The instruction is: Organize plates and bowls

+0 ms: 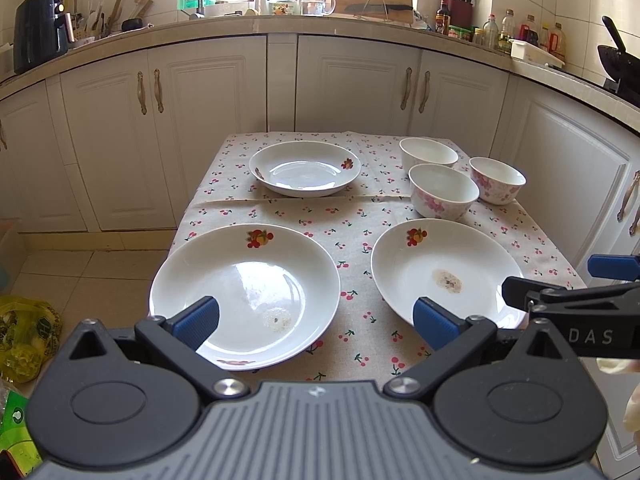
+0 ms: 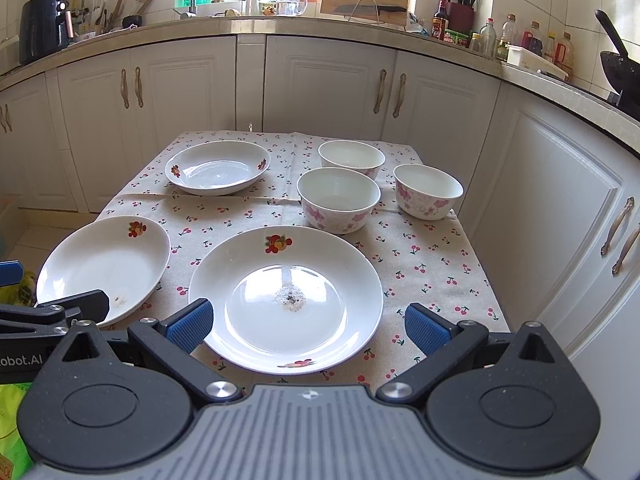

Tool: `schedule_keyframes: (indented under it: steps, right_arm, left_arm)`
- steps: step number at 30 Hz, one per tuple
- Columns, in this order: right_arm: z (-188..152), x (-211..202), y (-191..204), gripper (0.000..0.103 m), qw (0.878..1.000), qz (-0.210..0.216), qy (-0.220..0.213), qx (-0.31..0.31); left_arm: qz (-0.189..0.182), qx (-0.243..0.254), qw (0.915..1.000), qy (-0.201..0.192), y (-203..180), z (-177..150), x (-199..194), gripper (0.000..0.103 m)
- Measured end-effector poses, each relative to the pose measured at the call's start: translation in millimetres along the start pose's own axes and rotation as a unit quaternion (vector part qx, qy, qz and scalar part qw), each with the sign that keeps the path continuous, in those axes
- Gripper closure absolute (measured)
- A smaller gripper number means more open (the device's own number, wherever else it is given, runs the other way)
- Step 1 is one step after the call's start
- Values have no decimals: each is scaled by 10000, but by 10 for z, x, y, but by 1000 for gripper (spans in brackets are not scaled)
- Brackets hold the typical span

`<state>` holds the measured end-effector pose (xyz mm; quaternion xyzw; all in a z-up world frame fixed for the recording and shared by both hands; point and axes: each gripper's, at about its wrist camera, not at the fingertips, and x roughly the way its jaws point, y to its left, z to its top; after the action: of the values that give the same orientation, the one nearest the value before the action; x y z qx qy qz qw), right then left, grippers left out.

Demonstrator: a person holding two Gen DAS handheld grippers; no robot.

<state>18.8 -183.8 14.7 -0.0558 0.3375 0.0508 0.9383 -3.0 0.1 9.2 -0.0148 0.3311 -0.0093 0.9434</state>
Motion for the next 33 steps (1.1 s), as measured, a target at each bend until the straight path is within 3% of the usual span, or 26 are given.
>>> schedule_keyframes:
  steps: [14,22,27,33]
  right_arm:
    - [49,15,52,0,9998,8,-101,-190]
    - [136,38,65,0,9986,234,-316,-347]
    - [233,48,72,0,9945,629,-608,-584]
    - [286,166,137,0,9815,1302,-951,-1028]
  left_arm:
    - [-169,-22,9999,-27,63,13,57,1]
    - [-192,13,9998,-58,159,-3,138,1]
    - [-214,27,9997,-134,326,-70,200,1]
    - [-505,-55,9986,-165,658,-294,297,1]
